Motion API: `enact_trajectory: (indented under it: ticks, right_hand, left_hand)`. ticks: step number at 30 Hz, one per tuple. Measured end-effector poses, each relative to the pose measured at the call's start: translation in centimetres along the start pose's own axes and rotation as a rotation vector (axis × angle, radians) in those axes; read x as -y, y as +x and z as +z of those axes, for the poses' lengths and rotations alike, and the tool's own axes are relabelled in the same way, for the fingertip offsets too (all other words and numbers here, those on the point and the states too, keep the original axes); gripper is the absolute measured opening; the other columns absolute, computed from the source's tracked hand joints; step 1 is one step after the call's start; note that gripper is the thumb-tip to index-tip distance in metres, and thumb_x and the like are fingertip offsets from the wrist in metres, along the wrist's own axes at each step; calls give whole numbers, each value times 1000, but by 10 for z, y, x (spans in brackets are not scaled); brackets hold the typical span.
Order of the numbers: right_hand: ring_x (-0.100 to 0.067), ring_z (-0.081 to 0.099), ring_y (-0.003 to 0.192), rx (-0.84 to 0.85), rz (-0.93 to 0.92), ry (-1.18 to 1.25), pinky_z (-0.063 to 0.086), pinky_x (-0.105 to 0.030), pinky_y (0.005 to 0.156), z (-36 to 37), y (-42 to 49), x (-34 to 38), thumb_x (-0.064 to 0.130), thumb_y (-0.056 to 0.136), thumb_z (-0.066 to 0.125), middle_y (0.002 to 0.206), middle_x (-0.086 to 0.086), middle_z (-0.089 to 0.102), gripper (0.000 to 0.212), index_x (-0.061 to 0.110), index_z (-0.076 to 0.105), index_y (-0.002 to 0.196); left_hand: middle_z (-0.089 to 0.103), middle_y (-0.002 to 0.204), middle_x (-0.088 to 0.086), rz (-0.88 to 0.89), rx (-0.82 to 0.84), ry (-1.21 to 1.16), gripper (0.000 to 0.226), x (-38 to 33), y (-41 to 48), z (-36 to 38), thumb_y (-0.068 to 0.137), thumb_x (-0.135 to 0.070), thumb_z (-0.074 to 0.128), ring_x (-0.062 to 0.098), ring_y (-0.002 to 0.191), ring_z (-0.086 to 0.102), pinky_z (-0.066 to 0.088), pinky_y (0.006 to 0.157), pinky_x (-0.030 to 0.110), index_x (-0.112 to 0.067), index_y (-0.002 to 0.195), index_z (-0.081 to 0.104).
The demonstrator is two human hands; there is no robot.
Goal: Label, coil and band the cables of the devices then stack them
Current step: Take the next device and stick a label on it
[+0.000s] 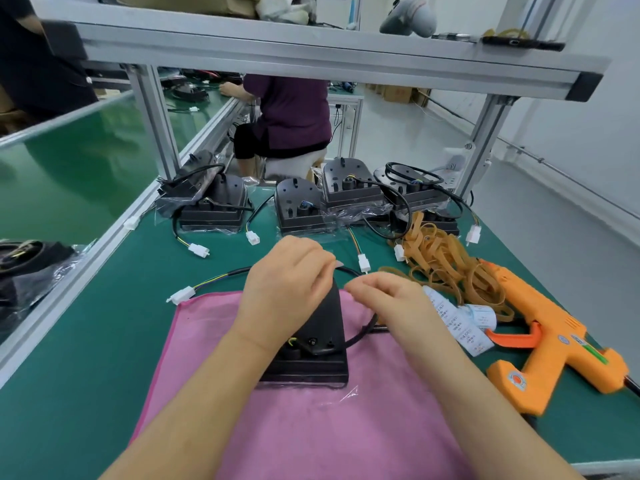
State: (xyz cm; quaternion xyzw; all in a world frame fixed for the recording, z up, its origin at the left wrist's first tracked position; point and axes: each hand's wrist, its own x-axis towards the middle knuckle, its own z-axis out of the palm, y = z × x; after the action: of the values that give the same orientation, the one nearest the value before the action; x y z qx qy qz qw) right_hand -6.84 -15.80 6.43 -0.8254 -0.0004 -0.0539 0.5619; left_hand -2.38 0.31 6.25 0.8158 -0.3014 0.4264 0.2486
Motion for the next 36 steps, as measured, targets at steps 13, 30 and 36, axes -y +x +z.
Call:
enact_trajectory:
  ticks: [13,30,36]
  right_hand:
    - [-3,50,54,88,306,509,36,-16,47,17,8,6,16,84,65,60,7,60,29,21,72,56]
    - [1,57,70,251,52,-233,48,-20,72,21,50,7,24,81,70,72,10,69,13,24,70,68]
    - [-14,61,73,183,123,-320,49,-28,70,28,54,2,31,80,71,76,6,70,16,17,75,74]
  left_hand:
    - [63,74,4,370,26,103,18,18,-14,-4,91,-12,63,26,66,56,50,60,36,-9,75,71]
    - [73,75,-12,-946,702,-668,11,52,2,-15,80,-22,75,-6,70,61,46,68,13,-21,69,72]
    - [74,91,8,-909,702,-455,16,50,-1,-5,81,-23,73,14,77,59,51,84,37,-16,67,68]
